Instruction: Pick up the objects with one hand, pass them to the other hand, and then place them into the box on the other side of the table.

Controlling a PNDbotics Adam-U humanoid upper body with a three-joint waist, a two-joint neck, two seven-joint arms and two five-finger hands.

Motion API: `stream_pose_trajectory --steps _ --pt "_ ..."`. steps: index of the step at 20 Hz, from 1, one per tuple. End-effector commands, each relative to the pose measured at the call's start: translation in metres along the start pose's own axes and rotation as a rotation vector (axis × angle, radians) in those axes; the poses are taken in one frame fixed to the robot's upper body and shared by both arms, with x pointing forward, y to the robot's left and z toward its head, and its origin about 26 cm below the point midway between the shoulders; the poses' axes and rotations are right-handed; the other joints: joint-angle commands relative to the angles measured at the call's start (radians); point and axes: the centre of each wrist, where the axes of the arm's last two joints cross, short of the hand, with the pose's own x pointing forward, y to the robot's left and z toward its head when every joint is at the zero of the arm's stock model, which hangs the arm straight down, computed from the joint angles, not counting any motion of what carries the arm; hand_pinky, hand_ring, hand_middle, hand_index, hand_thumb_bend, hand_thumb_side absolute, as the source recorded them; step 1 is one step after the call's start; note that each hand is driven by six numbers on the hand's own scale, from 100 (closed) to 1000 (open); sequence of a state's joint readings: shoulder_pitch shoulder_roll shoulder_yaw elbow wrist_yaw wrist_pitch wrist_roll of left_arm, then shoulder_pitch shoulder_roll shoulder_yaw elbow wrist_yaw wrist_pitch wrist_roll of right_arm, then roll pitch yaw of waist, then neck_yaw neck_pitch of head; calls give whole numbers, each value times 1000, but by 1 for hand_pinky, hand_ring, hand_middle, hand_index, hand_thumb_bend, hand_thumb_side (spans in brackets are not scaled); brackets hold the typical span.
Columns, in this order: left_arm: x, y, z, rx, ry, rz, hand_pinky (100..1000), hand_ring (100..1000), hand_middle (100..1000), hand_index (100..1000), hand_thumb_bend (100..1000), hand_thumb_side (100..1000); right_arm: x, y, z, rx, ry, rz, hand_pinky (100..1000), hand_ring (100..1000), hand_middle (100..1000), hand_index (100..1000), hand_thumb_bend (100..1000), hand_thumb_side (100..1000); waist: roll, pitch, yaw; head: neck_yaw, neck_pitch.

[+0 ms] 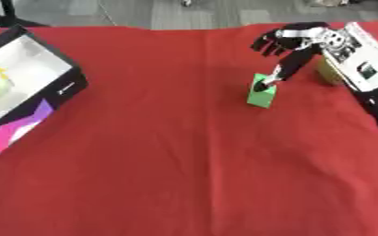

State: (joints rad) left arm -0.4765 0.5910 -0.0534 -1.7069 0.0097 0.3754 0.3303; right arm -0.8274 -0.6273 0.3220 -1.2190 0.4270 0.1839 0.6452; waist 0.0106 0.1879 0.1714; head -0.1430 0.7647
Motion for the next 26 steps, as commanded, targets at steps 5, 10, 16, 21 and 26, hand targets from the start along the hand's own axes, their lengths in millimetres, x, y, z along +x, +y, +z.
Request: stream_pose_trajectory --steps 5,10,16,21,26 --pt "9 7 -3 15 -23 -11 701 631 709 767 876 501 -5 -13 3 -74 44 40 903 868 849 876 664 247 8 -1 -3 -5 5" --pt "8 7 -3 14 -16 -16 700 628 702 764 873 495 -7 -11 3 -80 62 58 901 853 820 843 660 247 8 0 -4 -7 5" --pt "9 7 -3 14 -18 -15 699 626 697 762 871 497 -9 -6 -1 -60 86 79 899 844 776 801 659 249 9 1 -4 -9 5" --pt "8 6 -3 10 -26 -20 706 631 702 767 861 533 -11 -2 -3 -37 90 92 899 841 755 784 656 244 10 2 -4 -9 5" --pt "7 7 -4 19 -20 -20 703 625 696 763 876 513 -13 0 -4 -14 98 103 900 840 749 780 655 244 10 2 -5 -8 5"
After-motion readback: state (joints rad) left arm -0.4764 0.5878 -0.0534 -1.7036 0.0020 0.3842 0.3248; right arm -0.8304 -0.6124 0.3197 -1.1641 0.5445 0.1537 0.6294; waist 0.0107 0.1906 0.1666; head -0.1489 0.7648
